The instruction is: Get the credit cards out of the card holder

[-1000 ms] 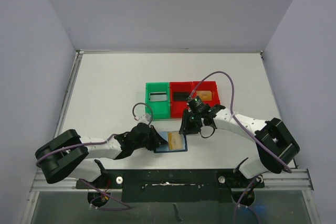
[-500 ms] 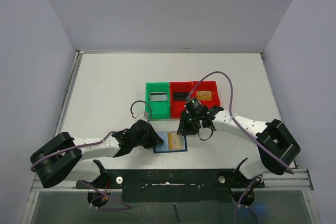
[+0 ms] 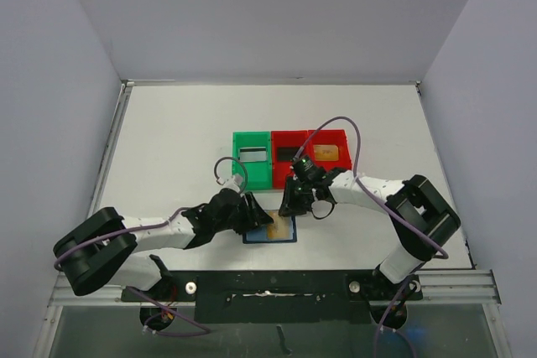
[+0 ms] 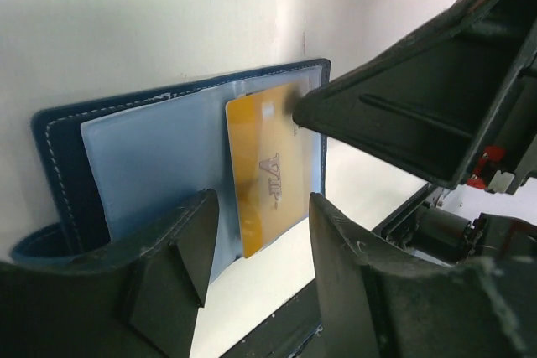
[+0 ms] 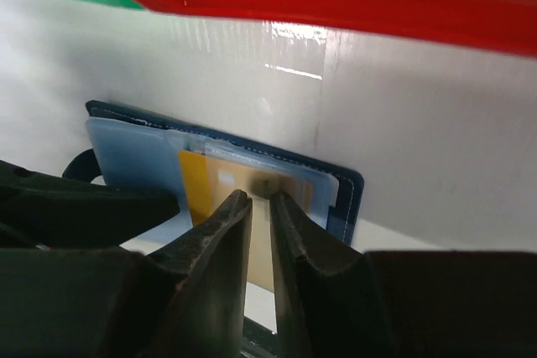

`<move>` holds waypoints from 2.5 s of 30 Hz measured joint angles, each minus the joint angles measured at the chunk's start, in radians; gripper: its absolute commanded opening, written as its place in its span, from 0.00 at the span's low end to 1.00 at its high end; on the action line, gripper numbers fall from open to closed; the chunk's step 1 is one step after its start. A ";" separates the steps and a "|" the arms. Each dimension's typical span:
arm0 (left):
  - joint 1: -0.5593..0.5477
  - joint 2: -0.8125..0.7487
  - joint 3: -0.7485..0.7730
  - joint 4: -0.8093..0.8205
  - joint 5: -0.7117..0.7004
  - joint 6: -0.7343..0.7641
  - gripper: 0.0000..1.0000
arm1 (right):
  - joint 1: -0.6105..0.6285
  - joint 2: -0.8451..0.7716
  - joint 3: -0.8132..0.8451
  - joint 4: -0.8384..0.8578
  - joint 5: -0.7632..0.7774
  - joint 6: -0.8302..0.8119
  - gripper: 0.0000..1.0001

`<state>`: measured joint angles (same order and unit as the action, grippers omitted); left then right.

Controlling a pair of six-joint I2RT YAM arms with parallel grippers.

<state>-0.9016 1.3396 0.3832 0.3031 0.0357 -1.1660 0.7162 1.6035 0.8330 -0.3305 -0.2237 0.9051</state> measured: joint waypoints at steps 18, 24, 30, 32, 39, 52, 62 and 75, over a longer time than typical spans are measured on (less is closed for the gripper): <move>0.000 0.109 -0.050 0.174 -0.020 -0.071 0.04 | -0.016 0.010 -0.064 0.166 -0.081 0.038 0.18; -0.008 0.087 -0.036 0.119 -0.045 -0.077 0.00 | -0.014 0.001 -0.061 0.146 -0.060 0.038 0.19; -0.012 0.034 -0.040 0.085 -0.062 -0.076 0.00 | 0.001 -0.056 -0.060 0.037 -0.011 0.015 0.23; -0.013 0.033 -0.047 0.089 -0.062 -0.076 0.01 | 0.011 -0.080 -0.060 0.011 -0.008 0.013 0.24; -0.014 0.036 -0.047 0.069 -0.062 -0.054 0.15 | 0.058 -0.115 -0.069 0.055 -0.027 0.046 0.23; -0.021 -0.052 -0.078 0.003 -0.057 -0.050 0.30 | 0.065 -0.087 -0.101 0.040 -0.025 0.046 0.20; -0.019 -0.104 -0.116 -0.008 -0.046 -0.061 0.31 | 0.090 -0.118 -0.100 0.058 -0.036 0.072 0.19; -0.018 -0.106 -0.116 -0.011 -0.033 -0.058 0.30 | 0.123 -0.064 -0.108 0.121 0.011 0.148 0.17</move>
<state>-0.9199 1.2339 0.2672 0.2920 0.0025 -1.2236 0.8394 1.5391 0.7250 -0.2092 -0.2127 1.0531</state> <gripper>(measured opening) 0.302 0.173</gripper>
